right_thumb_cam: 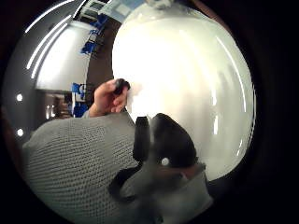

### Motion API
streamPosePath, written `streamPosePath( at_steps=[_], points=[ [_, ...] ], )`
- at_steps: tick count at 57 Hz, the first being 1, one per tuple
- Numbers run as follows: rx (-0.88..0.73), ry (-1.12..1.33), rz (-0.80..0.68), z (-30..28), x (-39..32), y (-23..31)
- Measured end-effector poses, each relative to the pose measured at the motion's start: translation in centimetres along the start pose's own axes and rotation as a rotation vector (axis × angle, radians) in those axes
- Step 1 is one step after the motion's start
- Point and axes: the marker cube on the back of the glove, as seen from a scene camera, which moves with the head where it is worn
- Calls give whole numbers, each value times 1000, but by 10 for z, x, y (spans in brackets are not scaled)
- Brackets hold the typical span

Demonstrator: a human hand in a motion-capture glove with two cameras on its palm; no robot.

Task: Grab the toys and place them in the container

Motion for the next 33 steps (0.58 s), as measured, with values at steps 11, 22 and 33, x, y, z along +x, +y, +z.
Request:
streamPosePath(
  at_steps=[11, 22, 33],
  points=[
    [8, 12, -17, 10, -7, 13],
    [0, -15, -29, 16, -7, 10],
    [-4, -22, -34, 16, -6, 5]
  ],
)
